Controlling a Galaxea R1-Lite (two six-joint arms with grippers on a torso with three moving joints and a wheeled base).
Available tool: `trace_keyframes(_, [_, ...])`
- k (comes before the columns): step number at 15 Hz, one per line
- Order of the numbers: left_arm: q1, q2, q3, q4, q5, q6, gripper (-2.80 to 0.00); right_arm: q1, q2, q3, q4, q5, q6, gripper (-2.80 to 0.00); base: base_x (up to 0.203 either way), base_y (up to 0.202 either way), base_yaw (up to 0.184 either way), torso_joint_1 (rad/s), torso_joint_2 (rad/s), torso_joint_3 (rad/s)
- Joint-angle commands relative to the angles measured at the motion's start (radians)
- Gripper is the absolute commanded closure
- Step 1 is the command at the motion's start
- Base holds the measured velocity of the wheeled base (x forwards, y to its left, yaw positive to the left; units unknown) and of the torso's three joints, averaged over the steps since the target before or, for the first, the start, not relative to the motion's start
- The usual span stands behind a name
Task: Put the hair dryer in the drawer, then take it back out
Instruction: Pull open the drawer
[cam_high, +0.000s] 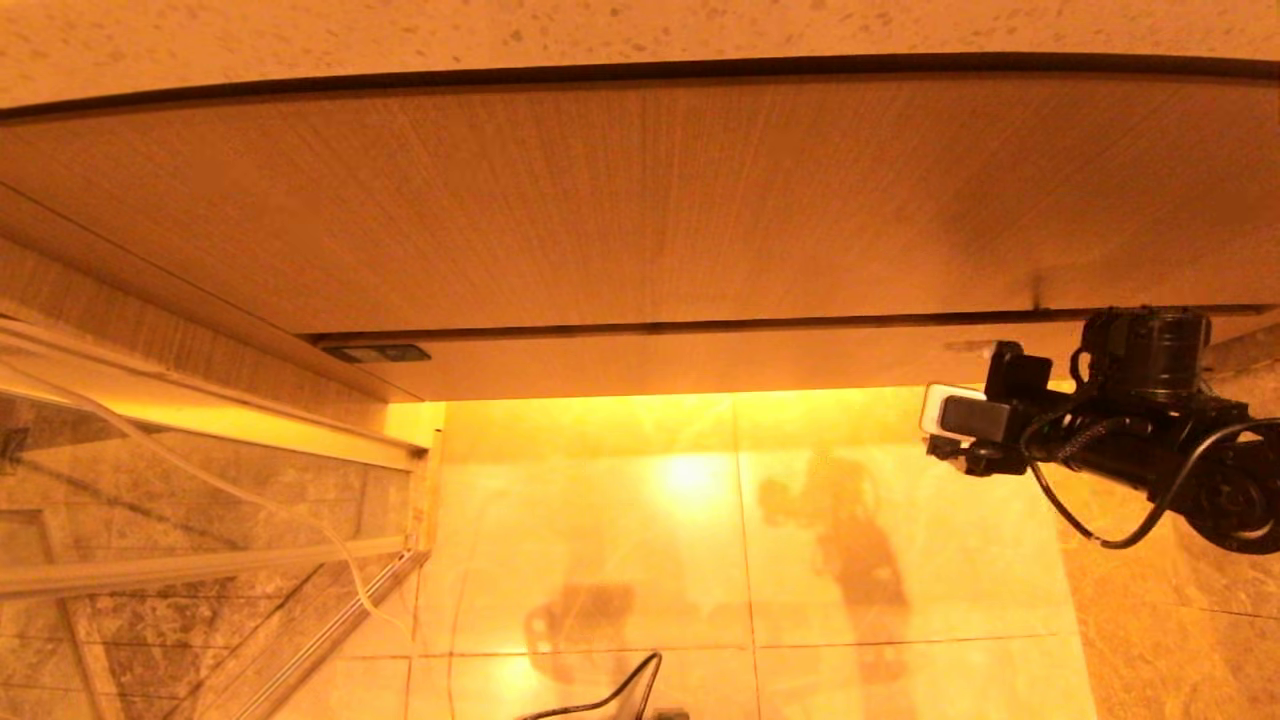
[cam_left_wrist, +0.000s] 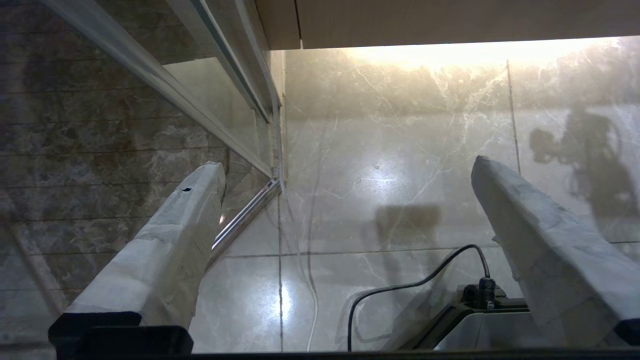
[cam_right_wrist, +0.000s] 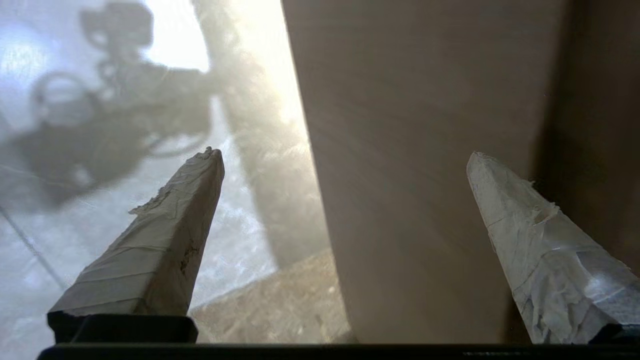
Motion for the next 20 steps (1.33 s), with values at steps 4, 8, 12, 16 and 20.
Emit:
trace_keyframes(4, [0.000, 0.000, 0.000, 0.000, 0.000, 0.000, -2.80, 0.022, -0.079, 0.014, 0.028, 0.008, -0.003, -2.80, 0.000, 0.000, 0.000, 0.000, 0.00, 0.000])
trace_keyframes(8, [0.000, 0.000, 0.000, 0.000, 0.000, 0.000, -2.80, 0.062, -0.106, 0.052, 0.041, 0.009, 0.020, -2.80, 0.000, 0.000, 0.000, 0.000, 0.00, 0.000])
trace_keyframes(12, [0.000, 0.000, 0.000, 0.000, 0.000, 0.000, -2.80, 0.090, -0.075, 0.038, 0.030, 0.010, 0.035, -2.80, 0.000, 0.000, 0.000, 0.000, 0.00, 0.000])
trace_keyframes(16, [0.000, 0.000, 0.000, 0.000, 0.000, 0.000, -2.80, 0.112, -0.035, 0.026, -0.085, 0.017, 0.041, -2.80, 0.000, 0.000, 0.000, 0.000, 0.00, 0.000])
trace_keyframes(20, [0.000, 0.000, 0.000, 0.000, 0.000, 0.000, -2.80, 0.117, -0.016, 0.017, -0.133, 0.028, 0.043, -2.80, 0.000, 0.000, 0.000, 0.000, 0.00, 0.000])
